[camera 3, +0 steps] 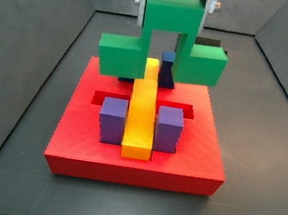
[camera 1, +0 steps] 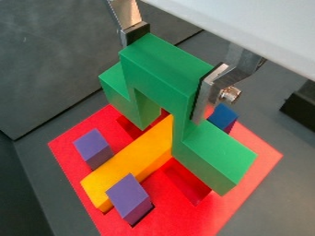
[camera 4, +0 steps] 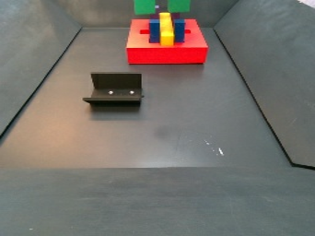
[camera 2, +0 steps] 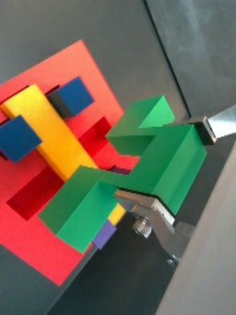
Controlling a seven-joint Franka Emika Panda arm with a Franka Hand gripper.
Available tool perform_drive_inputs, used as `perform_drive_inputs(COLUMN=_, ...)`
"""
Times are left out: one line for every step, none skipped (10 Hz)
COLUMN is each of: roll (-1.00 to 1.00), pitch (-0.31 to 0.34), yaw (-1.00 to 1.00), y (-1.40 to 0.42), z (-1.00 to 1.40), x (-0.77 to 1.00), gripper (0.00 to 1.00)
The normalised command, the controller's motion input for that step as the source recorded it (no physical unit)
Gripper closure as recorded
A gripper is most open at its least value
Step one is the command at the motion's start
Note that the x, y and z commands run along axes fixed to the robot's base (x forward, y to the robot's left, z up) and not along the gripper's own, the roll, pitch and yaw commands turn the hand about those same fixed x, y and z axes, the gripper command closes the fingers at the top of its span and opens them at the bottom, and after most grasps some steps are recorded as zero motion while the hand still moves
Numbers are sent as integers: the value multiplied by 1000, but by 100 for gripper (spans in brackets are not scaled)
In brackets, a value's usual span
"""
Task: Pick up the green object. Move up. Place the green object on the fixture. Regrasp the green object. Move to above the board. Insert the green object.
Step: Insert the green object.
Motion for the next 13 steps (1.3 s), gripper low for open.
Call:
perform_drive_inputs(roll=0, pitch=0, yaw=0, y=0, z=-434, x=-117, gripper=100)
perform_drive_inputs(roll=-19, pitch=24, yaw=0, y=0, z=-429, x=-226, gripper=100)
perform_drive_inputs(roll=-126, pitch=90, yaw=0, y=86, z=-194, x=-157, gripper=100)
perform_drive_inputs(roll=-81, pitch=103, yaw=-46, y=0, z=-137, x=-43, gripper=100)
perform_drive_inputs(roll=-6, pitch=79, yaw=-31, y=0, z=-229, x=-43, gripper=100)
perform_drive_inputs(roll=-14, pitch=63, yaw=-17, y=0, z=-214, x=-34, gripper=100)
perform_drive_inputs(roll=0, pitch=53, yaw=-14, y=0, z=-297, x=-80, gripper=100)
perform_drive_inputs(roll=0, pitch=43, yaw=-11, y=0, z=-277, x=-63, gripper=100)
perform_drive_inputs(roll=-81, pitch=16, yaw=0, y=0, z=-143, x=17, gripper=100)
perform_drive_inputs(roll=-211, pitch=24, yaw=0, y=0, z=-34, x=291, gripper=100)
perform_drive_inputs(roll=-181, pitch=27, yaw=0, y=0, z=-54, x=274, gripper=100)
perform_drive_inputs(roll=-161, pitch=30, yaw=0, y=0, z=-49, x=214, gripper=100)
perform_drive_inputs(roll=-136, pitch=24, yaw=0, y=0, z=-100, x=149, gripper=100)
